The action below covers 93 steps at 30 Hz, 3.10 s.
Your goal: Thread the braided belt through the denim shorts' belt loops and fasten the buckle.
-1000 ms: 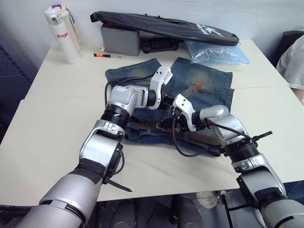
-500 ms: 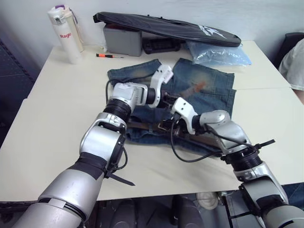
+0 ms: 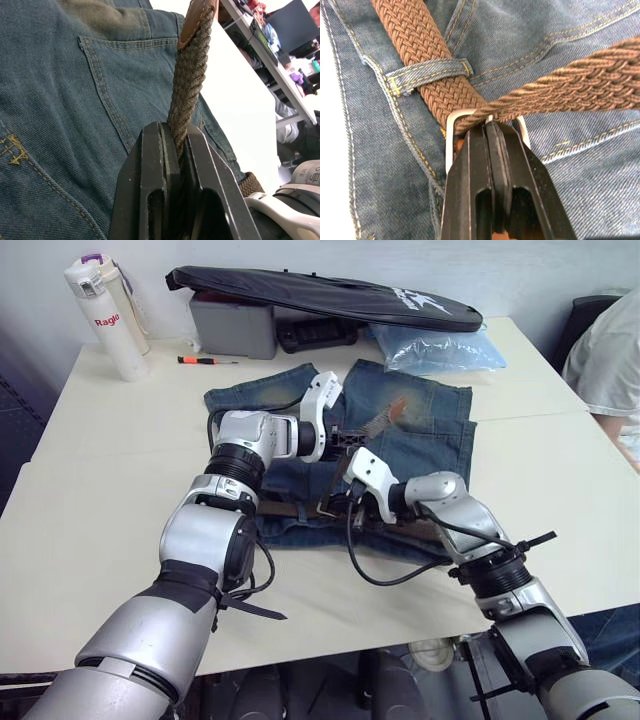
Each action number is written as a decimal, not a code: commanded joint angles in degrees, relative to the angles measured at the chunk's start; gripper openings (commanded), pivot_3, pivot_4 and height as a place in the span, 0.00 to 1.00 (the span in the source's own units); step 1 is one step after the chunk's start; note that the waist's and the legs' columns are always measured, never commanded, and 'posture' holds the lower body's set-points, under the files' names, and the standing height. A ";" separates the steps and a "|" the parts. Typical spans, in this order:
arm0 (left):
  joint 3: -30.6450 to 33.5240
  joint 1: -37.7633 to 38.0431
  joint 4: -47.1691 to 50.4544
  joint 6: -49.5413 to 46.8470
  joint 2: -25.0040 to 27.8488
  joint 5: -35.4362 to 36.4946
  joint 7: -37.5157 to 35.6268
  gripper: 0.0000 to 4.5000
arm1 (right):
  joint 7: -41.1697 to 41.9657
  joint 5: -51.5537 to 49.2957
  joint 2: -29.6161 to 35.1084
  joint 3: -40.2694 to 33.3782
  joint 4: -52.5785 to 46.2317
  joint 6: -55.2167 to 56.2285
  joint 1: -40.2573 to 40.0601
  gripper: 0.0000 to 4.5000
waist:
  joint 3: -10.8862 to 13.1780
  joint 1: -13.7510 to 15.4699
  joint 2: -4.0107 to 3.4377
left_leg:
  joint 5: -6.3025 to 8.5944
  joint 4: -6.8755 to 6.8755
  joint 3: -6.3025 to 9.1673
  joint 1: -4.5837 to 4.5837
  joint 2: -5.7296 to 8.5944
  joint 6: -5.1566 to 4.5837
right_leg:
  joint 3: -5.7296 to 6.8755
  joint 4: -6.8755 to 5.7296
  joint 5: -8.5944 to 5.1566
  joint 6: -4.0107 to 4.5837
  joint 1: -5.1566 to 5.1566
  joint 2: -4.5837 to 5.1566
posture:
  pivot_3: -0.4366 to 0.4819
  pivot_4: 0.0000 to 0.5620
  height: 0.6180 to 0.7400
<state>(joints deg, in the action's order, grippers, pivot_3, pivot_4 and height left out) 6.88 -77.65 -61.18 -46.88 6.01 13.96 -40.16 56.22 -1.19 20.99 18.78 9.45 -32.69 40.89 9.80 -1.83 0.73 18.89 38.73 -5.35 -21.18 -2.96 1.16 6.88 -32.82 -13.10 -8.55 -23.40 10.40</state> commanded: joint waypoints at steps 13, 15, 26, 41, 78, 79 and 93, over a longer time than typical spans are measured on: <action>1.29 -16.21 -8.23 12.08 -6.64 -2.08 0.11 0.00 | 5.09 8.41 -2.56 15.40 6.04 -3.24 -7.27 0.01 | -0.40 -0.23 0.00 | -0.03 -0.24 -0.01 0.12 0.00 0.08 | -0.01 0.04 -0.02 0.04 0.00 -0.02 | 0.48 0.27 1.00; -1.85 -15.95 -8.64 15.33 -8.31 -5.38 0.61 0.00 | 5.73 8.74 -2.52 15.77 6.16 -3.21 -7.09 0.01 | -0.42 -0.18 0.00 | -0.04 -0.26 -0.02 0.12 0.00 0.09 | 0.00 0.05 -0.02 0.04 0.00 -0.02 | 0.48 0.27 1.00; -5.95 -21.64 -10.81 26.32 -11.84 -11.64 6.40 0.00 | 8.32 9.54 -1.98 17.18 4.64 -3.13 -7.41 0.01 | -0.90 0.07 -0.09 | -0.04 -0.33 -0.03 0.14 0.00 0.09 | 0.00 0.17 -0.02 0.04 0.02 -0.02 | 0.48 0.27 1.00; -7.36 -13.63 -10.41 25.14 -5.87 -14.10 2.34 0.00 | 9.88 1.78 6.17 3.61 -10.05 -12.02 -5.46 0.01 | -0.90 1.73 -0.21 | 0.00 -0.65 0.00 -0.16 0.03 0.03 | 0.42 0.65 -0.02 0.04 -0.11 0.00 | 0.48 0.27 1.00; -23.31 14.47 28.72 47.65 12.89 -21.32 -17.65 0.00 | -8.08 -6.99 28.02 -11.88 -41.94 -10.35 -13.07 1.00 | 0.14 2.01 -0.23 | 0.11 0.25 -0.13 -1.26 0.01 -0.13 | 0.50 0.19 0.04 -0.04 -1.10 0.11 | 0.48 0.27 1.00; -23.35 14.75 28.73 48.70 13.06 -21.73 -16.94 0.00 | -8.23 -6.59 28.48 -11.96 -41.85 -10.23 -13.04 1.00 | 0.14 2.13 -0.23 | 0.12 0.28 -0.13 -1.27 0.02 -0.15 | 0.50 0.17 0.04 -0.04 -1.10 0.11 | 0.48 0.27 1.00; -23.44 18.87 30.45 51.88 13.49 -23.37 -12.44 0.00 | -11.32 -2.68 28.42 -10.35 -37.19 -5.95 -11.10 1.00 | 0.14 2.69 -0.23 | 0.15 0.40 -0.11 -1.32 0.02 -0.21 | 0.50 0.10 0.04 -0.04 -1.10 0.12 | 0.48 0.27 1.00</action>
<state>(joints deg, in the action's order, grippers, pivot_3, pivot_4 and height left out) -16.89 -58.36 -33.56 4.87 19.18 -9.44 -53.21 46.59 -5.78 49.52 8.88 -28.24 -40.76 28.20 9.94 0.86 0.50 19.04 39.13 -5.46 -22.50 -2.94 0.95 7.38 -32.72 -13.06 -8.59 -24.51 10.52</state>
